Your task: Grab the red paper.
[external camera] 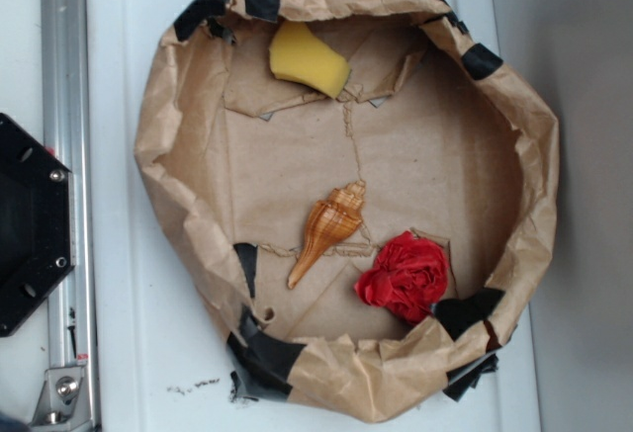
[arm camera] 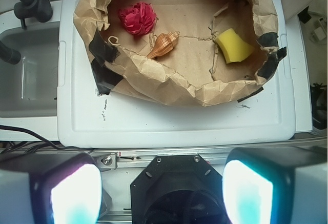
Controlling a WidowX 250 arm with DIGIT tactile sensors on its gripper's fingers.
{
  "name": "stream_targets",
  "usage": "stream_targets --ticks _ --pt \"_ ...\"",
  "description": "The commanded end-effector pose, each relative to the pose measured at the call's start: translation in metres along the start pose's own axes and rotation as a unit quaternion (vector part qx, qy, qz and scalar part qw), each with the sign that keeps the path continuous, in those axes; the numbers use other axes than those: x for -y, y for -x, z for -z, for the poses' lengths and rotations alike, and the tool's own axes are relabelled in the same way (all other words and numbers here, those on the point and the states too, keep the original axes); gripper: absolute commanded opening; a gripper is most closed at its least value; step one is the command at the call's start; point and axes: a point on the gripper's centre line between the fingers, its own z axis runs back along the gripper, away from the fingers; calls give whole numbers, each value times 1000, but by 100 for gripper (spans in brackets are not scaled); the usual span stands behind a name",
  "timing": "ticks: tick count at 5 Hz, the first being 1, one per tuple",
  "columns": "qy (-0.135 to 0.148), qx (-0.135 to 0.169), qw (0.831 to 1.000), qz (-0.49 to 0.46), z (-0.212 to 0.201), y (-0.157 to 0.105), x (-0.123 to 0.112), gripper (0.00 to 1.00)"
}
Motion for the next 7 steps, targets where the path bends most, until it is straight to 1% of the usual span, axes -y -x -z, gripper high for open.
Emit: stream_targets --ticks 1,2,3,4,5,6,7 --pt "0 0 1000 0 0 0 0 100" --pt "-78 -8 995 69 34 -44 -2 100" --pt "-14 16 992 121 60 -79 1 100" --pt "38 20 988 151 86 -108 -8 100" --pt "58 49 983 166 108 -131 -8 100" --pt "58 78 972 212 132 -146 10 100" --pt "39 89 965 242 160 -156 33 100"
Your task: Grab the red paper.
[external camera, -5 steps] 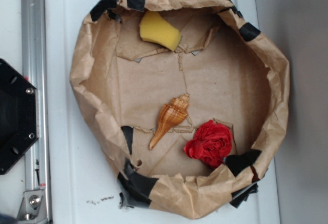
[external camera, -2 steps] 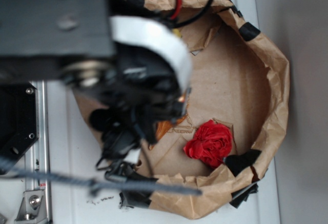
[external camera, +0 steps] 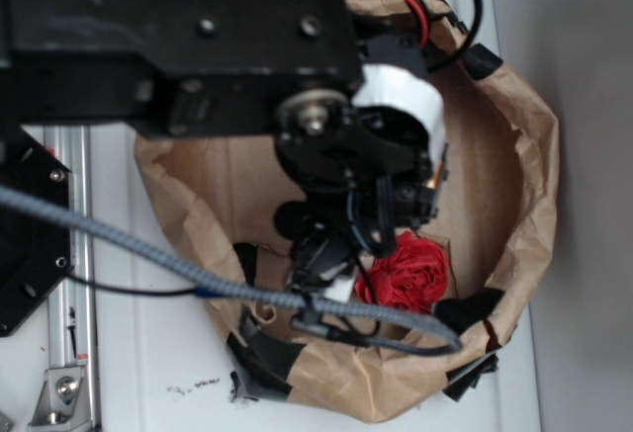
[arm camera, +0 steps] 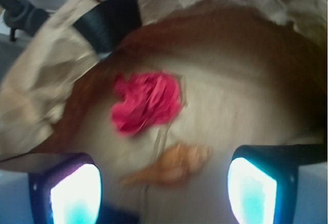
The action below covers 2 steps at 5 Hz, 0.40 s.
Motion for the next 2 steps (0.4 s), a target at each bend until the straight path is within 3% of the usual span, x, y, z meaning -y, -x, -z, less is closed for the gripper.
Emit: stream_targets --ticks 1,2 --pt "1 27 996 80 52 -32 45 100" --pt "42 33 994 96 68 -37 63 100"
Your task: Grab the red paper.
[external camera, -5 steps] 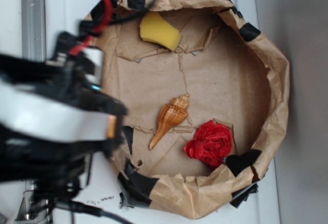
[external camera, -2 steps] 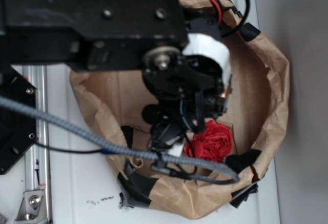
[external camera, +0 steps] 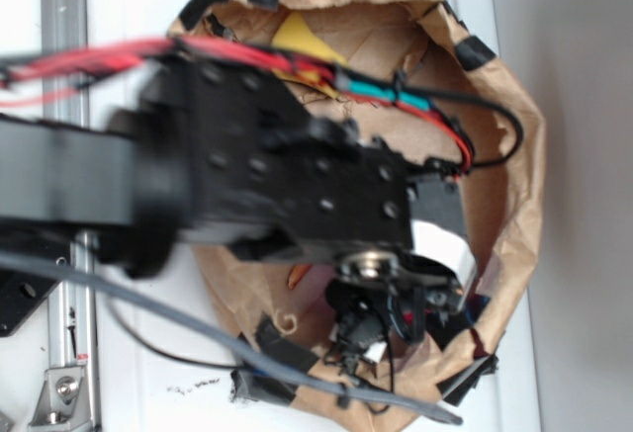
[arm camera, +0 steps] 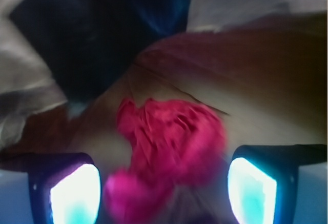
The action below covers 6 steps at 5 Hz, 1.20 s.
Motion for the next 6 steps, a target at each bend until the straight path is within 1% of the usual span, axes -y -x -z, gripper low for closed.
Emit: stream_targets --ticks 1,2,3,4,5,6 --pt "18 23 999 29 16 -26 35 93" --pt "-12 2 1000 -5 20 -21 13 0" --pt "-36 -52 998 -16 8 -12 2 0" --pt "-57 -47 997 -38 -38 -6 -8 0" --pt "-85 -39 993 -77 -88 0 -19 0" --pt "-74 -69 990 -103 -137 7 -25 0"
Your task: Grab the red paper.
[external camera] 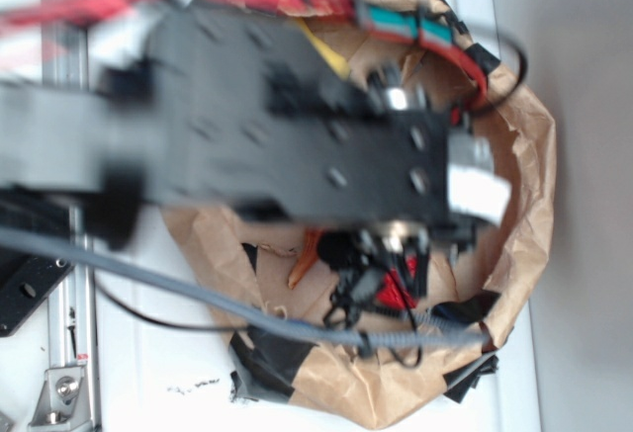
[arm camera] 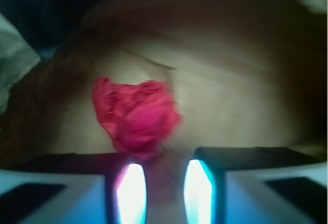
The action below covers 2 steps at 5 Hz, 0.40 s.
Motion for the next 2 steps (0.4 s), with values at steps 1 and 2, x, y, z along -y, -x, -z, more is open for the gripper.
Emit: stream_targets --ticks 1,2 --pt "24 12 999 -23 -85 9 -11 0" --pt "16 38 999 -20 -80 8 -8 100"
